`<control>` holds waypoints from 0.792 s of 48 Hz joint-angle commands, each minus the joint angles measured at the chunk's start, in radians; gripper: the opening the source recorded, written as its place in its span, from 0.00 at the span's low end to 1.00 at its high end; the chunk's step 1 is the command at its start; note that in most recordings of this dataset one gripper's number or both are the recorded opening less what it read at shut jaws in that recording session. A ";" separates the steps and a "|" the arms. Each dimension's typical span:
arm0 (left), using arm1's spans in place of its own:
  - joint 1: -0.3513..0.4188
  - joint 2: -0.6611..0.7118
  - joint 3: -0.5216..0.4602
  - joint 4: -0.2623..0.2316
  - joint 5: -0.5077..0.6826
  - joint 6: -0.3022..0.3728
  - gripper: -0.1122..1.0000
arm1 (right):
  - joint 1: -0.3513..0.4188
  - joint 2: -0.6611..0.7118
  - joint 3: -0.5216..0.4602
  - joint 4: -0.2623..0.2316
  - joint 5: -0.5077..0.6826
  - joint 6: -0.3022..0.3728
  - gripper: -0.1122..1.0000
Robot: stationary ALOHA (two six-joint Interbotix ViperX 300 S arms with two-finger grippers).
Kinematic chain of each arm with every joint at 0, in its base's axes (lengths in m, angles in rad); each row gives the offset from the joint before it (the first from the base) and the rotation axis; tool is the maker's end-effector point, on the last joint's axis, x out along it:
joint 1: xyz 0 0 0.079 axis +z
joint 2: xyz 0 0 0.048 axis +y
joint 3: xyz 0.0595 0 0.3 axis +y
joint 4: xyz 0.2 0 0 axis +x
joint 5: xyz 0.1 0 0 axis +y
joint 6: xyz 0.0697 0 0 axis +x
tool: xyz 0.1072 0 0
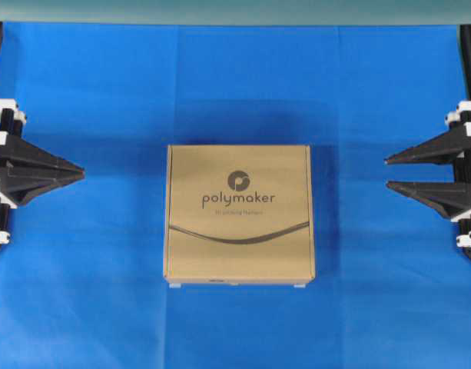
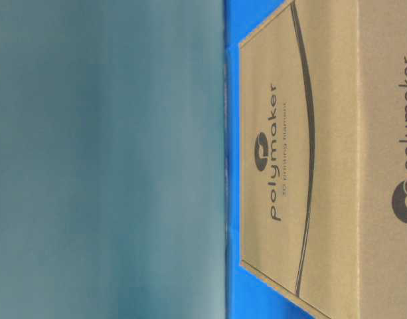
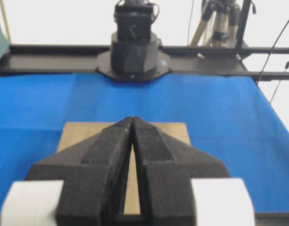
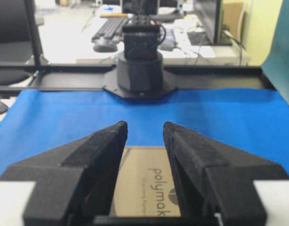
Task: Lift up the cardboard box by clamping it between your arms.
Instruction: 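Move both grippers inward toward the left and right sides of the polymaker box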
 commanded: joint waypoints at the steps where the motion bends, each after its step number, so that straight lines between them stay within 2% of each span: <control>1: 0.003 0.058 -0.020 0.018 0.018 -0.006 0.15 | -0.009 0.021 -0.015 0.005 0.003 0.000 0.23; 3: 0.002 0.078 -0.031 0.017 0.035 -0.009 0.14 | -0.015 0.031 -0.015 0.031 0.043 0.006 0.21; 8: 0.002 0.132 -0.063 0.018 0.083 -0.014 0.10 | -0.025 0.057 -0.037 0.071 0.196 0.025 0.08; 16: 0.006 0.193 -0.110 0.018 0.193 -0.008 0.10 | -0.031 0.112 -0.089 0.064 0.466 0.026 0.06; 23: 0.006 0.233 -0.127 0.018 0.341 -0.009 0.10 | -0.031 0.189 -0.133 0.052 0.643 0.023 0.06; 30: 0.005 0.270 -0.143 0.018 0.443 -0.012 0.10 | -0.031 0.268 -0.160 0.025 0.727 0.018 0.06; 38: 0.012 0.298 -0.152 0.018 0.495 -0.008 0.10 | -0.031 0.350 -0.190 0.023 0.749 0.023 0.08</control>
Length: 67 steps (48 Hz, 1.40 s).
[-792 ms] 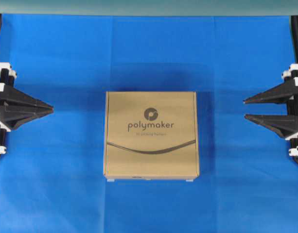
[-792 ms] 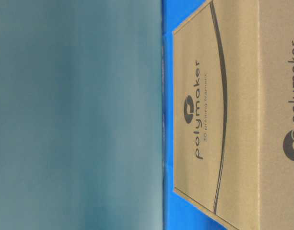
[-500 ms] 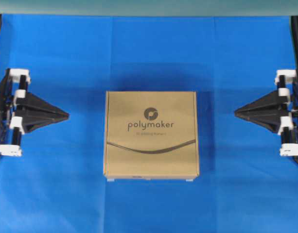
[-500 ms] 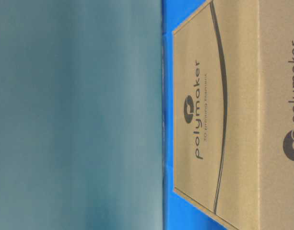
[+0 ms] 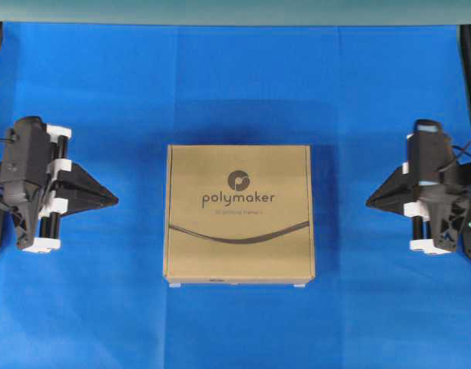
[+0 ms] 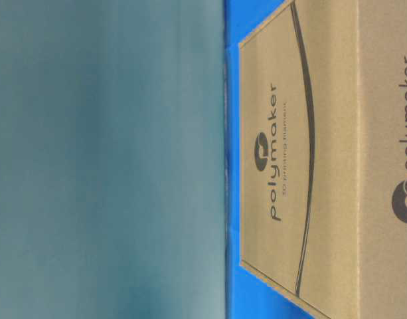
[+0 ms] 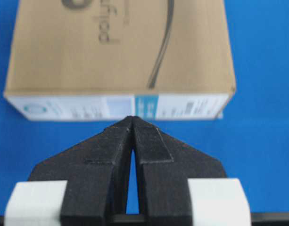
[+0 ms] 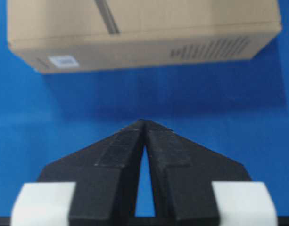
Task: Lift up the cardboard box by clamping it between your arms.
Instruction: 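Move both grippers inward toward the left and right sides of the polymaker box, then press both grippers against opposite sides of the box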
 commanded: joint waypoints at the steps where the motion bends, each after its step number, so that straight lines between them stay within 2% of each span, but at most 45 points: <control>1: 0.008 0.012 -0.026 0.003 0.008 0.005 0.10 | -0.002 0.032 -0.043 -0.002 0.005 0.002 0.08; 5: 0.017 0.020 -0.029 0.003 0.006 0.000 0.12 | -0.002 0.060 -0.052 -0.002 0.021 -0.002 0.12; 8: 0.020 0.025 -0.029 0.003 0.012 -0.005 0.19 | -0.008 0.074 -0.057 -0.002 0.032 0.000 0.18; 13: 0.020 0.035 -0.028 0.003 0.012 -0.009 0.45 | -0.031 0.078 -0.057 0.000 0.025 0.003 0.35; 17: 0.020 0.043 -0.028 0.003 0.014 -0.014 0.69 | -0.051 0.080 -0.052 -0.002 0.034 0.003 0.58; 20: 0.020 0.055 -0.026 0.003 0.014 -0.014 0.82 | -0.052 0.084 -0.049 -0.002 0.041 0.002 0.75; 24: 0.020 0.077 -0.020 0.003 0.014 -0.017 0.85 | -0.052 0.100 -0.049 -0.002 0.060 0.000 0.92; 27: 0.021 0.097 -0.021 0.003 0.014 -0.018 0.84 | -0.052 0.118 -0.052 -0.002 0.074 -0.002 0.99; 38: 0.037 0.216 -0.032 0.003 0.009 -0.018 0.85 | -0.046 0.227 -0.049 -0.005 0.055 -0.011 0.99; 54: 0.040 0.387 -0.071 0.003 -0.035 -0.017 0.85 | -0.023 0.417 -0.066 -0.009 -0.149 -0.051 0.99; 67: 0.040 0.488 -0.123 0.003 -0.074 -0.018 0.85 | -0.020 0.488 -0.095 -0.009 -0.215 -0.052 0.99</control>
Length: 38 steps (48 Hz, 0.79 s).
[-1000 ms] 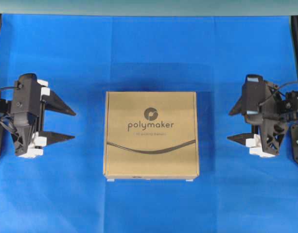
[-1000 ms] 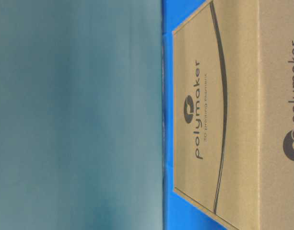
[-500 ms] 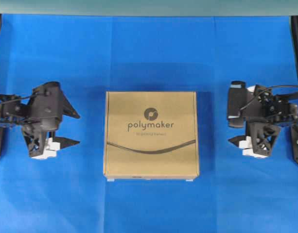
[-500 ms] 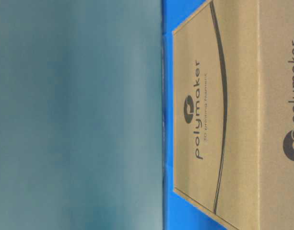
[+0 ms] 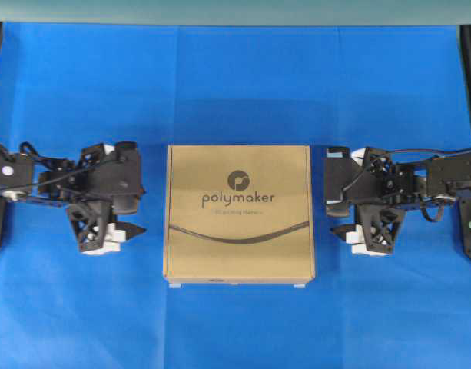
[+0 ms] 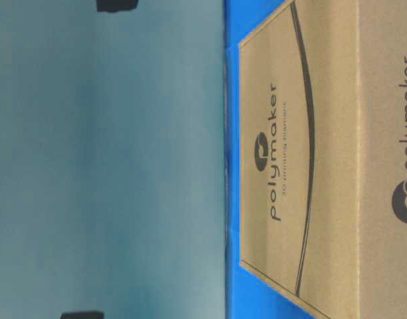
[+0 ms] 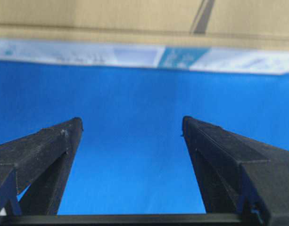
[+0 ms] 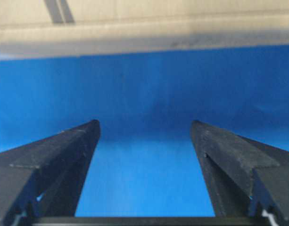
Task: Lift up the cardboard box by clamping it between your arms.
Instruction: 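Press both grippers against opposite sides of the box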
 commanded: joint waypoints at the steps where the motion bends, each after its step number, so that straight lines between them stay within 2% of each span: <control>1: 0.003 0.021 -0.029 0.002 -0.021 0.000 0.85 | 0.006 0.008 -0.023 -0.002 -0.029 -0.006 0.99; 24: 0.005 0.133 -0.098 0.002 -0.026 0.000 0.85 | 0.017 0.132 -0.137 -0.002 -0.051 -0.014 0.99; 38: 0.008 0.161 -0.146 0.002 -0.026 0.000 0.85 | 0.026 0.150 -0.143 -0.002 -0.049 -0.008 0.99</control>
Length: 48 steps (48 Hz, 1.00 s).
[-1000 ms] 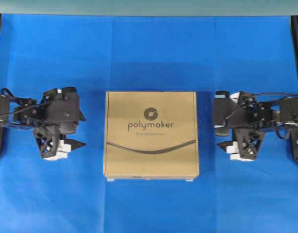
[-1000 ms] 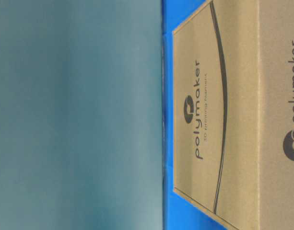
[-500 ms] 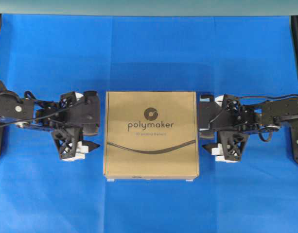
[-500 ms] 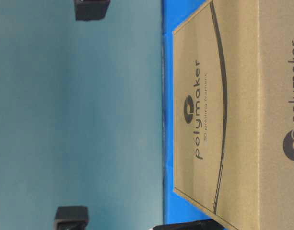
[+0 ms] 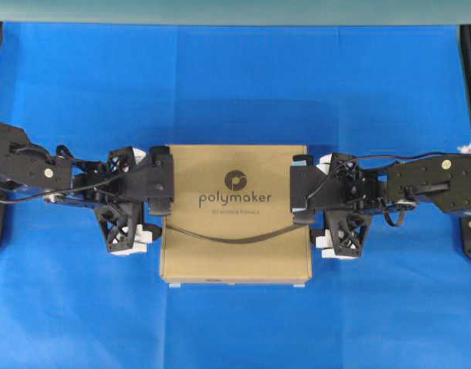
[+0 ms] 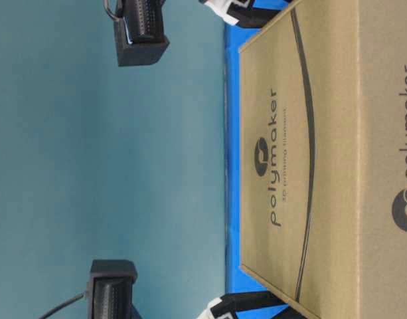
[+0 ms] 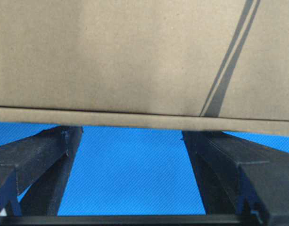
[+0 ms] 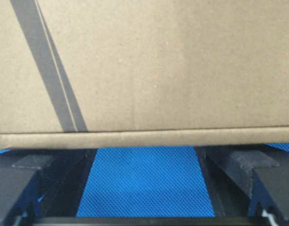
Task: Lift up the cardboard box by clamping it between your arms.
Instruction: 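Press both grippers against opposite sides of the box, then squeeze the box between both grippers and raise it off the table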
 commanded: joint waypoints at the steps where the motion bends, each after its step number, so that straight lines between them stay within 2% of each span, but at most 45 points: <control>1: 0.003 0.006 -0.040 0.000 -0.009 -0.003 0.85 | 0.006 -0.011 -0.025 0.002 -0.008 0.000 0.99; 31: 0.017 0.014 -0.098 0.000 0.000 0.002 0.85 | 0.003 -0.017 -0.048 0.002 0.005 0.003 0.99; 39: 0.017 -0.017 -0.141 0.002 0.061 0.003 0.85 | 0.002 -0.057 -0.086 0.002 0.080 0.008 0.99; 48: 0.018 -0.100 -0.202 0.000 0.193 0.002 0.85 | 0.002 -0.121 -0.149 0.009 0.202 0.011 0.99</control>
